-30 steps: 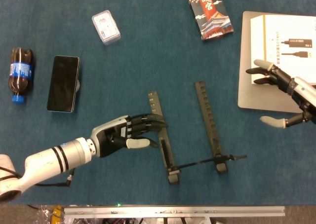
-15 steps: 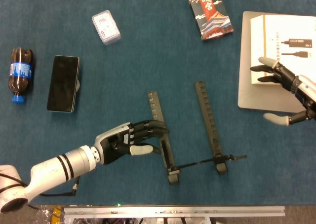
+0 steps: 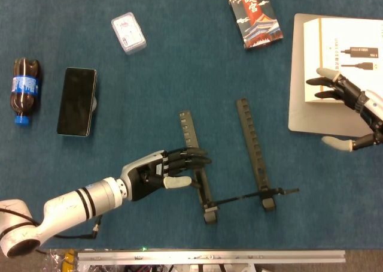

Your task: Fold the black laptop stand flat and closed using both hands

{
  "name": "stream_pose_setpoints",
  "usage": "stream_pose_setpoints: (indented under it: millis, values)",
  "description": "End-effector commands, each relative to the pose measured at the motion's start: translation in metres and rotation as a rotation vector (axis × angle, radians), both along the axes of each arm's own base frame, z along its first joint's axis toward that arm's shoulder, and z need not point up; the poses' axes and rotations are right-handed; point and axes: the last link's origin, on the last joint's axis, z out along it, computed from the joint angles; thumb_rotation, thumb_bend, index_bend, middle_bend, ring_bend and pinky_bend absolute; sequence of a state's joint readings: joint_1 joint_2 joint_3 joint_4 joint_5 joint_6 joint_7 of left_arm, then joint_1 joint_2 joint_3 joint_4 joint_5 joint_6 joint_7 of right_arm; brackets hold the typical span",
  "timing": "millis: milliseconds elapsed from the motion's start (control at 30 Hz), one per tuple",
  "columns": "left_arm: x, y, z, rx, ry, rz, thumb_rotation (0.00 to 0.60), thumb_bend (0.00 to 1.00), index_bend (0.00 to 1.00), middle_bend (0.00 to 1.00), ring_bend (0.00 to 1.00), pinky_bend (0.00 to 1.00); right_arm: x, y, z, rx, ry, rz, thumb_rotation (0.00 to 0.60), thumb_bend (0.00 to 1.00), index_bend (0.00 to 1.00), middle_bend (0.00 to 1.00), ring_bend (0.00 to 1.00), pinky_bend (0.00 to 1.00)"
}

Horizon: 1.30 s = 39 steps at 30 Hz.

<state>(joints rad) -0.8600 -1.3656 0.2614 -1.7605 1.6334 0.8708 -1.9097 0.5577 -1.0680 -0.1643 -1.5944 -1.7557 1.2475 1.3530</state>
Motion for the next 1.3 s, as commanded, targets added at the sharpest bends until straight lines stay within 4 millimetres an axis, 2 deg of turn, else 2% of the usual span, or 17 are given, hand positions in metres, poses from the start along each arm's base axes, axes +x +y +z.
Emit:
stream_pose_setpoints:
  millis: [33,1300]
  values:
    - [0.002,0.000,-0.001,-0.003,0.001,0.002,0.582,0.20,0.17,0.17,0.07,0.28,-0.001,0.000,0.000,0.000,-0.001,0.000,0.600,0.18,0.00,0.13,0.05,0.15]
    - [0.004,-0.023,-0.004,-0.062,-0.039,0.044,0.579,0.20,0.17,0.16,0.07,0.28,-0.007,0.002,0.005,-0.015,-0.013,-0.011,0.600,0.18,0.00,0.13,0.05,0.15]
